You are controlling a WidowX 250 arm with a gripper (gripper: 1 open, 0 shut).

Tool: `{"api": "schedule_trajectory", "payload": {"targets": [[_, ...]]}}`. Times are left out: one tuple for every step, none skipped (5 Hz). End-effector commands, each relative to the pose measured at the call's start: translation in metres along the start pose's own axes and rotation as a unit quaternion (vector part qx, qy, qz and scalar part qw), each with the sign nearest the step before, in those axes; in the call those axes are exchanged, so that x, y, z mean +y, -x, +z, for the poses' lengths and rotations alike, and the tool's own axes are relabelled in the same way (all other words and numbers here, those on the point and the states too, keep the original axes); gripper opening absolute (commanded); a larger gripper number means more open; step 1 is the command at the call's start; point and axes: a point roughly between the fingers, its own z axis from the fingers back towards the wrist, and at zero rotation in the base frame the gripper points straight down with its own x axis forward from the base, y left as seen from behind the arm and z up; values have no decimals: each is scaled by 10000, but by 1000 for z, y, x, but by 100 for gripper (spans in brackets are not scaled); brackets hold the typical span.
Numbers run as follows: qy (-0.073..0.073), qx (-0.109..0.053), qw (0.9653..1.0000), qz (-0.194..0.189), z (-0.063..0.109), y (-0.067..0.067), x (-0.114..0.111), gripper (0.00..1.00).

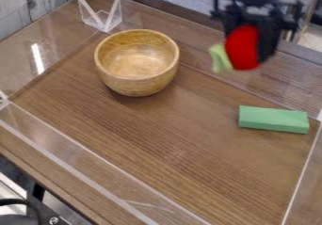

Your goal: Move the red fruit to the right

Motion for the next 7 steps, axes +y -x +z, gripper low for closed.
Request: {"api": "schedule_trajectory", "payload": {"targets": [[-8,-163,9998,-117,-8,10,-18,0],[-43,-40,9999,-111,-35,21,-13,0],[-73,31,10000,-56,-56,28,-7,0],[-133,100,9998,-117,-62,32,-12,0],[-216,169,9996,-115,-64,35,-19,0],[-261,197,9994,126,-79,35,-10,0],[-438,134,9988,-171,-63,35,-6,0]]}}
